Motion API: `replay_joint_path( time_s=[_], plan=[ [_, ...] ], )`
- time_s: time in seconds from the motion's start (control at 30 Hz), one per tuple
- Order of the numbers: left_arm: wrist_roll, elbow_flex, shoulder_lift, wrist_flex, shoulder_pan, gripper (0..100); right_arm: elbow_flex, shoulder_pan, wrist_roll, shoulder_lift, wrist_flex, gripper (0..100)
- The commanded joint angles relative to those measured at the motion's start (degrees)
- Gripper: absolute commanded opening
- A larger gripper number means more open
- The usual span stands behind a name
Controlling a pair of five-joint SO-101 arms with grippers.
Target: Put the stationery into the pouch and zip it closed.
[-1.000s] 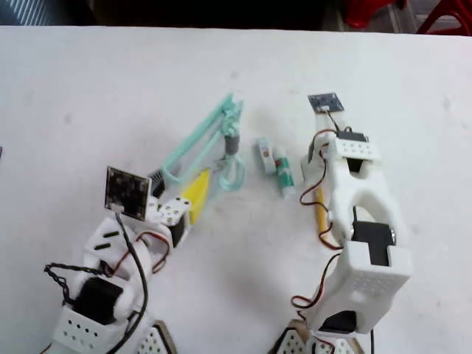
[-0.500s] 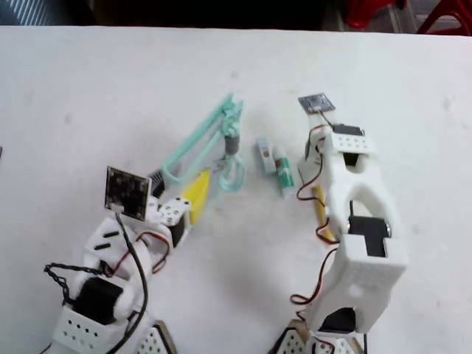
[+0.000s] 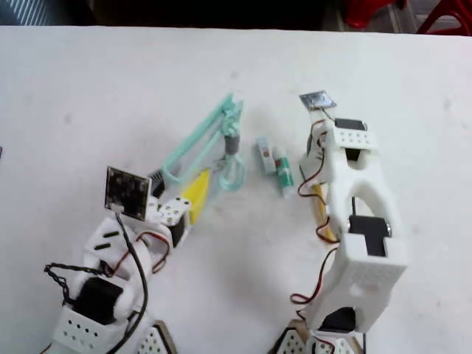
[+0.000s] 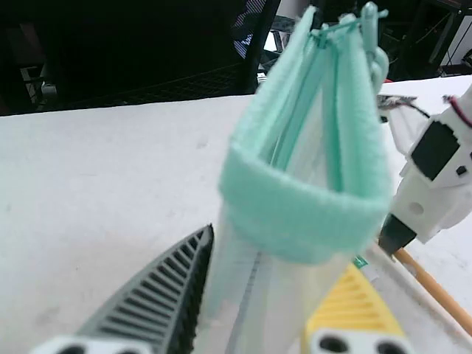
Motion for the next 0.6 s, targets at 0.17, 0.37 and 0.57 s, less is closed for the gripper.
replay_joint_path(
  time_s=[0.17,0.37,0.57],
  plan=[
    [-0.4,-0.2,-0.3,0.3,0.8,24,-1.5,-4.5,0.2,-33.1,5.8,1.7],
    [-0.4,-0.2,-0.3,0.3,0.8,24,-7.0,-17.7,0.2,-53.4,5.5,1.7],
    [-0.3,-0.2,-0.3,0.3,0.8,24,-15.8,-35.9,0.2,-61.9,1.3,1.7]
  ],
)
